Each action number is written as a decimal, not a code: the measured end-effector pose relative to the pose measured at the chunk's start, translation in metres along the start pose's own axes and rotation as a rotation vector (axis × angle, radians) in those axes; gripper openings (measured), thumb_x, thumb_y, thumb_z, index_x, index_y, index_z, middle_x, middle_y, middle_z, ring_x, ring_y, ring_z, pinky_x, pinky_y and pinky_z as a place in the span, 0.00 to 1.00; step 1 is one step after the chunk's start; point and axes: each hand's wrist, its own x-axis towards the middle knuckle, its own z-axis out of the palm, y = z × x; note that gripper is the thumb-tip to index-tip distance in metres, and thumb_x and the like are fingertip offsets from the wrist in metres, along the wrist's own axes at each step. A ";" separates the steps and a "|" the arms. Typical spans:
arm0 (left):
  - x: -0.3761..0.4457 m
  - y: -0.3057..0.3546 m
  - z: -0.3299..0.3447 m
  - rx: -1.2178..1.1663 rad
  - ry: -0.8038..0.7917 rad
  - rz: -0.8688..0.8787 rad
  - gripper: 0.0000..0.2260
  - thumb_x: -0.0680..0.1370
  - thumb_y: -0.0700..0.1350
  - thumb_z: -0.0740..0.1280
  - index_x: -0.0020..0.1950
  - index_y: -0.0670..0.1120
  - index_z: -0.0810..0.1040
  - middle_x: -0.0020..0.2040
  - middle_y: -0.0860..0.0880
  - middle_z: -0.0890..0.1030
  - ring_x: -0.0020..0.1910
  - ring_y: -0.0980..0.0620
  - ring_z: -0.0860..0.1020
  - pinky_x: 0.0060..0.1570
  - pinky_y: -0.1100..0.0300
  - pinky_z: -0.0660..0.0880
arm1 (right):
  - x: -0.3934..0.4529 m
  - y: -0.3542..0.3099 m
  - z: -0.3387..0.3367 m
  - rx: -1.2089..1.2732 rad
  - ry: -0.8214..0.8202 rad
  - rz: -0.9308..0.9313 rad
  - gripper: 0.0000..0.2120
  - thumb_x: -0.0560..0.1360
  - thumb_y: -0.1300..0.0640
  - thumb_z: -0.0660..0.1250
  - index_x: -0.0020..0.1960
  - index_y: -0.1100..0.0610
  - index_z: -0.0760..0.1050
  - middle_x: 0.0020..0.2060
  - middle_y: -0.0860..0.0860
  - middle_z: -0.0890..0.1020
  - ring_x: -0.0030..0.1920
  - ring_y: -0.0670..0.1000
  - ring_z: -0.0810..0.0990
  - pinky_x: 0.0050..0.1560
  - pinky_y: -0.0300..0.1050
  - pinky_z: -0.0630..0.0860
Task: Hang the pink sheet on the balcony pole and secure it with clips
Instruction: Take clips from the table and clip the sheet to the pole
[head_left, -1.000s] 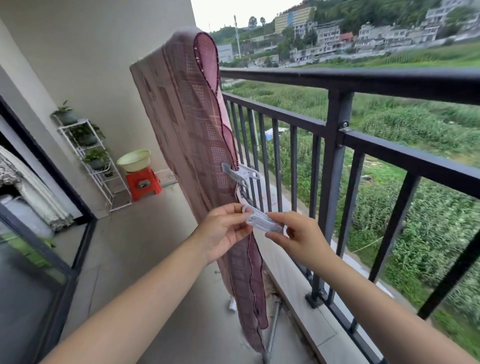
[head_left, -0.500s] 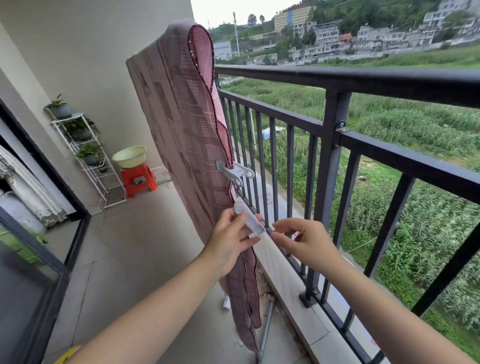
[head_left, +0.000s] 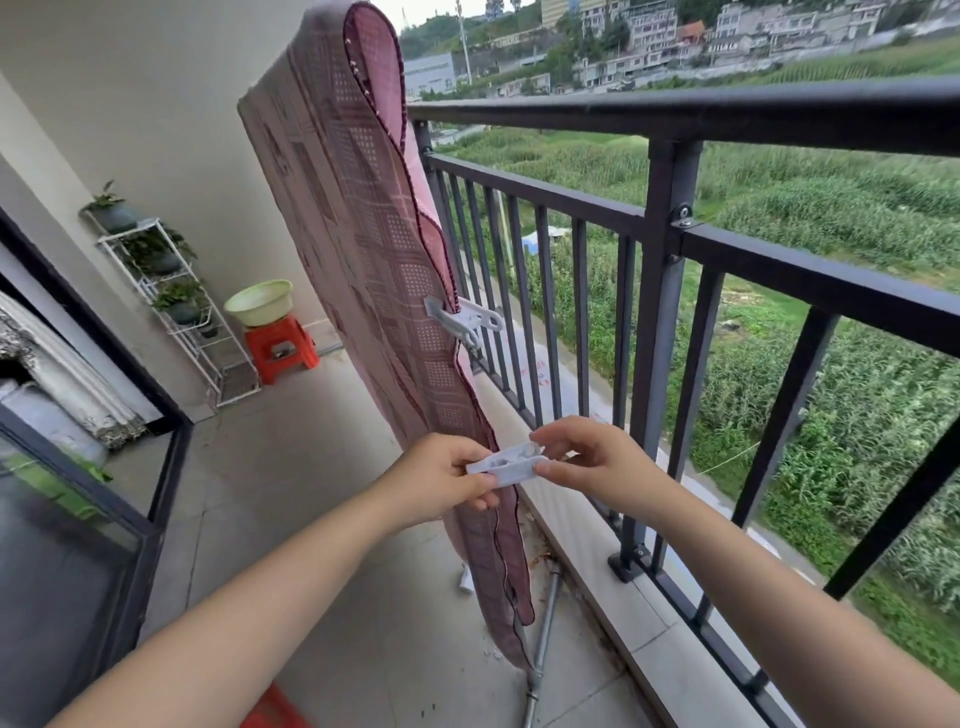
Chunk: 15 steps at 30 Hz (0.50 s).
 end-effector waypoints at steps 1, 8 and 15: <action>-0.001 -0.002 -0.001 0.024 -0.013 -0.006 0.11 0.75 0.36 0.64 0.40 0.53 0.77 0.35 0.50 0.80 0.36 0.54 0.81 0.47 0.54 0.78 | -0.001 0.001 0.000 0.028 -0.025 0.031 0.10 0.70 0.61 0.68 0.51 0.58 0.75 0.38 0.47 0.78 0.34 0.35 0.77 0.38 0.31 0.75; 0.012 -0.016 -0.019 0.993 0.205 0.521 0.11 0.71 0.41 0.61 0.46 0.43 0.81 0.40 0.47 0.83 0.40 0.48 0.81 0.39 0.59 0.80 | -0.010 0.025 -0.008 -0.114 0.056 0.073 0.16 0.70 0.62 0.69 0.57 0.61 0.74 0.42 0.50 0.77 0.41 0.46 0.77 0.45 0.36 0.74; 0.054 -0.029 0.008 1.792 0.233 0.824 0.28 0.78 0.32 0.44 0.39 0.44 0.83 0.39 0.48 0.85 0.48 0.49 0.83 0.58 0.48 0.66 | -0.021 0.047 -0.017 -0.337 0.241 0.057 0.11 0.67 0.61 0.71 0.49 0.61 0.78 0.33 0.44 0.71 0.33 0.40 0.71 0.35 0.28 0.67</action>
